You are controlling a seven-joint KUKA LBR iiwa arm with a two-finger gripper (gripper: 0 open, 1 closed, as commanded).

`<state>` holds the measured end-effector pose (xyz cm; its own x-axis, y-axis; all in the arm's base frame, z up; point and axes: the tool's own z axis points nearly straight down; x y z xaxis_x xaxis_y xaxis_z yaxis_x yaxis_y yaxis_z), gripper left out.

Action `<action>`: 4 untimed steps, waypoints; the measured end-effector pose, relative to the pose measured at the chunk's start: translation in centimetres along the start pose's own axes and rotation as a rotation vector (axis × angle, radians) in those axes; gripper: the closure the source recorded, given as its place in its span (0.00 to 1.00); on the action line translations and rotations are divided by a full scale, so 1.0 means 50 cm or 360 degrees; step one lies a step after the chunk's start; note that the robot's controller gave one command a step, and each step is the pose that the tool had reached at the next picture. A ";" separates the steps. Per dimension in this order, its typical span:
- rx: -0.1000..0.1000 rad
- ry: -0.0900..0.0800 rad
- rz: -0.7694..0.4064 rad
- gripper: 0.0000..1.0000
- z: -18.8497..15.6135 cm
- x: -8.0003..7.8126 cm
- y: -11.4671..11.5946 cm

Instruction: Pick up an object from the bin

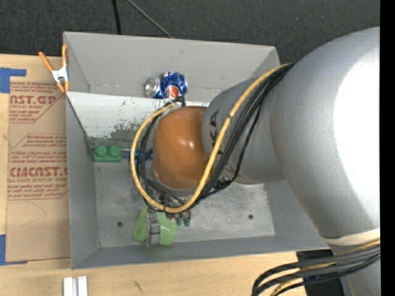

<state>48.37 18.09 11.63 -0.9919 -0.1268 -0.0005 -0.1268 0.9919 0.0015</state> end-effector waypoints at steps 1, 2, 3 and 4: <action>0.0000 -0.0024 -0.0196 0.00 0.090 -0.002 0.016; 0.0003 -0.0003 0.0576 0.00 0.093 0.011 -0.035; 0.0002 0.0000 0.0572 1.00 0.093 0.012 -0.033; -0.0003 -0.0012 0.0571 1.00 -0.167 0.009 -0.032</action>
Offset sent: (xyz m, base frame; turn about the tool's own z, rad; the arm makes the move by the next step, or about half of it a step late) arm -0.0048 0.0077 -0.0463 -0.1255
